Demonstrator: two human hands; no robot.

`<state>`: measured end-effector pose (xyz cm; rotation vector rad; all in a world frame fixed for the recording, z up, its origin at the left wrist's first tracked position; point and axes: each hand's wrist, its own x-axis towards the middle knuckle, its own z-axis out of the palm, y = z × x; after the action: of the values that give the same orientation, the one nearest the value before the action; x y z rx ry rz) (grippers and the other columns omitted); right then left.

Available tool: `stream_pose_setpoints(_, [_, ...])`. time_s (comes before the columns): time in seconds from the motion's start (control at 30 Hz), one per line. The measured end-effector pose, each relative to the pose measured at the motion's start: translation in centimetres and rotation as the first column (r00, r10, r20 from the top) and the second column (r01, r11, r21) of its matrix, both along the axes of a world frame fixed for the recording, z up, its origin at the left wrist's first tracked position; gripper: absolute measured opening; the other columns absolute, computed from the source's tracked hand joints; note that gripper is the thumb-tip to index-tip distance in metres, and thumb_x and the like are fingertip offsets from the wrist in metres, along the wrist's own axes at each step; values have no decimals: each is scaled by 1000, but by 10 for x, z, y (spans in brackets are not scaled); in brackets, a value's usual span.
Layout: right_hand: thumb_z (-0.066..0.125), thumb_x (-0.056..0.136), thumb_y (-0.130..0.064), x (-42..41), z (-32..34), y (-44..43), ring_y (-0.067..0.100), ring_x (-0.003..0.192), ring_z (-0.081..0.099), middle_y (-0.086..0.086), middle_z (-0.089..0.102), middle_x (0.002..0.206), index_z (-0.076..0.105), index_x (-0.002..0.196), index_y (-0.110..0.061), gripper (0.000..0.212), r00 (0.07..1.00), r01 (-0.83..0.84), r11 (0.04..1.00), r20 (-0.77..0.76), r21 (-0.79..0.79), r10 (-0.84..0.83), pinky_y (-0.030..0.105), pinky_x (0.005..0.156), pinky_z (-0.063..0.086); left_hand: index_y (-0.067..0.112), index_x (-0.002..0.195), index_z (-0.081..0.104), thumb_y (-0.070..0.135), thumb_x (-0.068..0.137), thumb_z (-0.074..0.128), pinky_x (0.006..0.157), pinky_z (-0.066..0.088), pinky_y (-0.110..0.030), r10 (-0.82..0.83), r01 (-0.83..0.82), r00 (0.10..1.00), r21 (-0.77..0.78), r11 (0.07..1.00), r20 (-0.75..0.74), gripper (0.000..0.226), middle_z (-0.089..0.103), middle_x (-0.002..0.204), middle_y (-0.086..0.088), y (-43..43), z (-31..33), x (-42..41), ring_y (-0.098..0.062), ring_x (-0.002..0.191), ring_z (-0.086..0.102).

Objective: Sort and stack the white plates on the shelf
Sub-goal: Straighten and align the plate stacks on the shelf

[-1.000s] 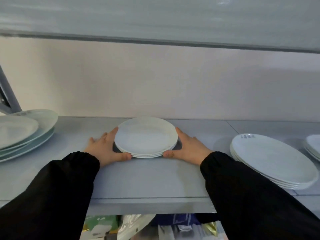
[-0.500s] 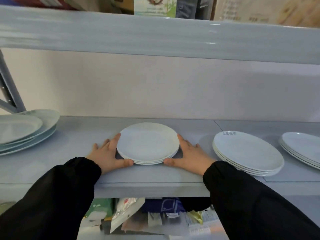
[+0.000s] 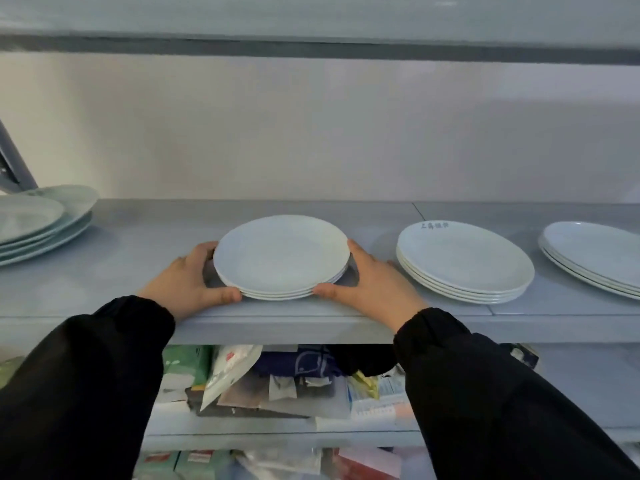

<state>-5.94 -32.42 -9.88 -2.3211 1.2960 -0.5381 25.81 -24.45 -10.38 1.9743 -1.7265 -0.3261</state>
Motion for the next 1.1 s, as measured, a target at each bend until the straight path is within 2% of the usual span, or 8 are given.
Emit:
stream_pose_setpoints(0.07, [51,58,-98,-1,0,3,18,131,52,-14,53,145,24,147,-47,105,998,12,1000,54,-9,-11,49,105,43,33,143,31,99,37,52,99,40,-42,-5,6,1000,-5,1000,9,126,51,140,1,2,-1,1,-24,124,50])
stream_pose_setpoints(0.17, [54,59,-95,-7,1,10,18,125,55,-11,55,142,29,146,-42,105,993,61,998,100,-16,-60,41,96,51,38,146,24,99,48,46,108,33,-48,-59,58,996,26,998,70,118,45,147,6,1,3,-6,-24,129,46])
stream_pose_setpoints(0.3, [59,65,-89,-18,4,17,15,123,55,-13,54,142,30,146,-43,98,990,70,997,126,-27,-66,33,86,49,53,142,18,93,52,53,112,26,-51,-117,116,993,34,993,16,105,44,146,13,-3,0,-16,-19,131,45])
stream_pose_setpoints(0.47, [64,67,-83,-13,1,17,15,123,55,-12,55,142,36,145,-40,93,989,81,993,130,-86,-69,32,88,48,52,138,29,91,50,60,107,36,-45,-85,84,996,-36,996,-27,101,47,144,16,-3,-5,-7,-17,129,47])
stream_pose_setpoints(0.6, [66,69,-80,-14,0,17,12,123,54,-15,55,142,40,143,-41,88,987,57,995,156,-85,-43,29,88,46,50,132,38,86,50,62,101,36,-33,-86,81,995,-82,993,-58,93,49,141,13,3,-2,-11,-11,128,46])
stream_pose_setpoints(0.73, [72,70,-74,-13,0,15,7,121,53,-17,55,139,45,140,-38,84,977,42,998,209,-38,-34,26,84,42,36,138,42,83,48,65,102,33,-30,-52,39,994,-141,989,-94,104,49,141,14,6,-3,-11,-9,129,44])
stream_pose_setpoints(0.87, [76,69,-68,-17,0,14,8,123,51,-14,55,140,47,141,-33,85,967,45,999,250,-3,-43,26,85,40,48,126,45,80,51,69,100,34,-28,-35,9,988,-169,986,-149,85,53,137,14,10,-3,-13,-7,126,47])
stream_pose_setpoints(1.1, [74,69,-70,-18,-2,16,9,126,51,-14,56,141,48,141,-33,85,967,59,998,250,-34,-48,26,85,40,42,133,48,81,51,68,103,35,-29,-27,2,986,-147,989,-167,92,54,137,14,9,-5,-12,-4,128,47])
